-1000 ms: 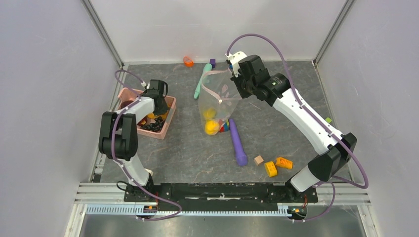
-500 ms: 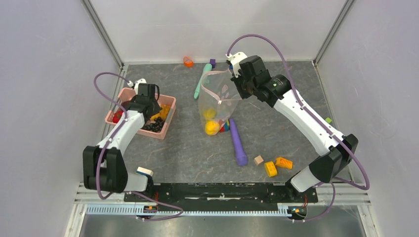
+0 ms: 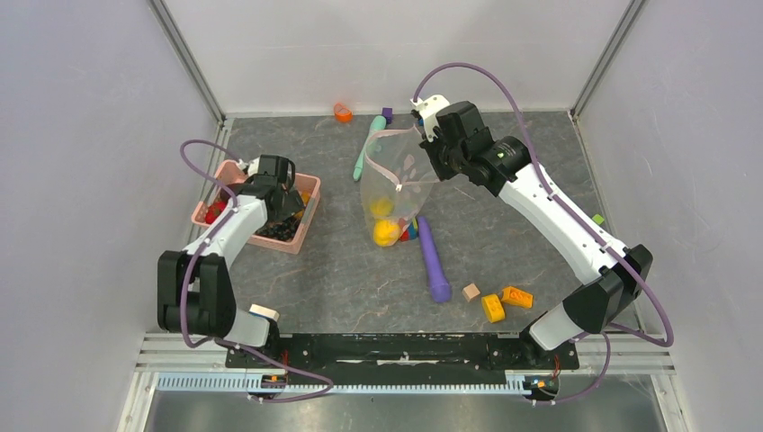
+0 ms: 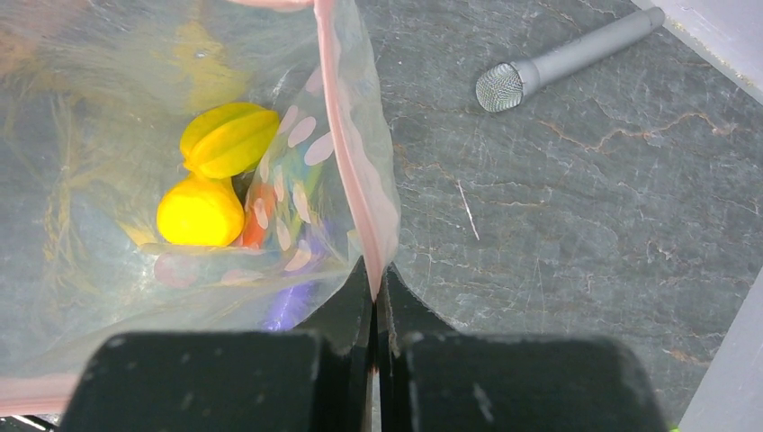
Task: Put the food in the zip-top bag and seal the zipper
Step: Pick up the fake fruit from the bin.
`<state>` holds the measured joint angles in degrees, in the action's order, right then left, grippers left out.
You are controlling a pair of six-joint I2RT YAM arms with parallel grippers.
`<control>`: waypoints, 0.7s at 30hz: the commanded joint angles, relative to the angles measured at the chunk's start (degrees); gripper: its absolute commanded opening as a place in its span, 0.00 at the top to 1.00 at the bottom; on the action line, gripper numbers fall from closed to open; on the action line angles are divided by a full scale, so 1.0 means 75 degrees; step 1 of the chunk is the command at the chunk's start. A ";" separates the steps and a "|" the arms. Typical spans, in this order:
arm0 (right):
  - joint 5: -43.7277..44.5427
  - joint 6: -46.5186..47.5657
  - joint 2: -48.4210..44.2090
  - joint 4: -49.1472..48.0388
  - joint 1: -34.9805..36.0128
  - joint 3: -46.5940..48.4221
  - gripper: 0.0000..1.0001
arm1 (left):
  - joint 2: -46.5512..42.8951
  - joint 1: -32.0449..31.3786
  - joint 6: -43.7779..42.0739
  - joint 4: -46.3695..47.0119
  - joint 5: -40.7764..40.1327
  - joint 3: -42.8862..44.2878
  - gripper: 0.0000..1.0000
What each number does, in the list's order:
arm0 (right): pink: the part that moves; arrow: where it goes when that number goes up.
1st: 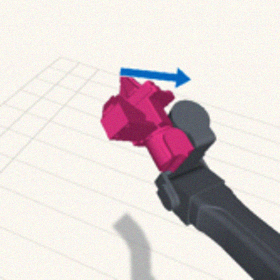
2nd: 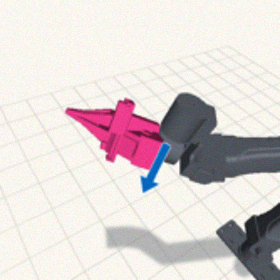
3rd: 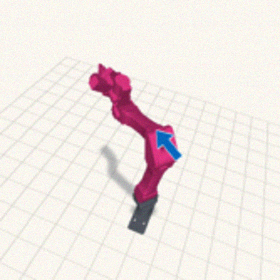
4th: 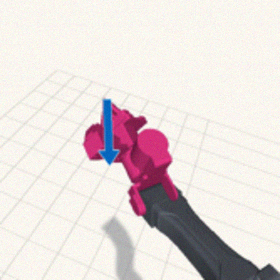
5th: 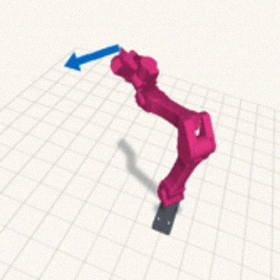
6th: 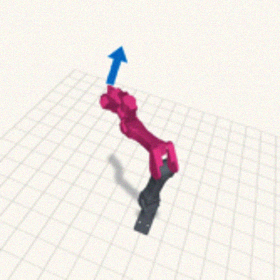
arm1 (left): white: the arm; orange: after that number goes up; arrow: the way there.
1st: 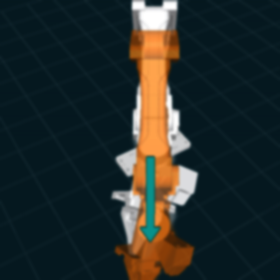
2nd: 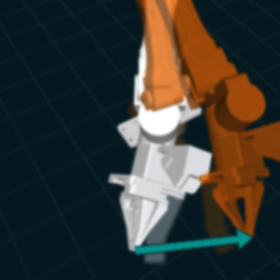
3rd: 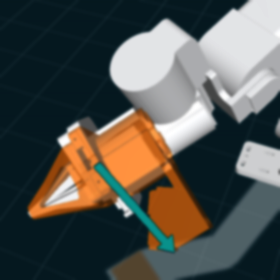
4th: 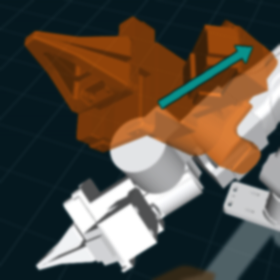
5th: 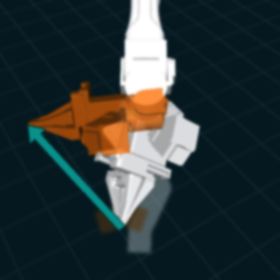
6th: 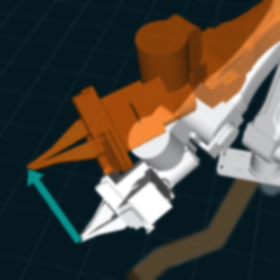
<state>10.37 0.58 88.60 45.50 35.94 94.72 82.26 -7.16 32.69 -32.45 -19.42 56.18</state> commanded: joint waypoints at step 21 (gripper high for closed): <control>-0.0038 0.0112 -0.0234 -0.0312 -0.0006 -0.0079 1.00 | 0.1269 0.0005 0.0739 -0.0205 0.0023 0.0317 0.98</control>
<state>10.15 0.91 88.60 45.04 35.94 94.24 94.45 -7.09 36.42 -33.34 -20.43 58.26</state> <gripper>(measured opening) 0.009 0.159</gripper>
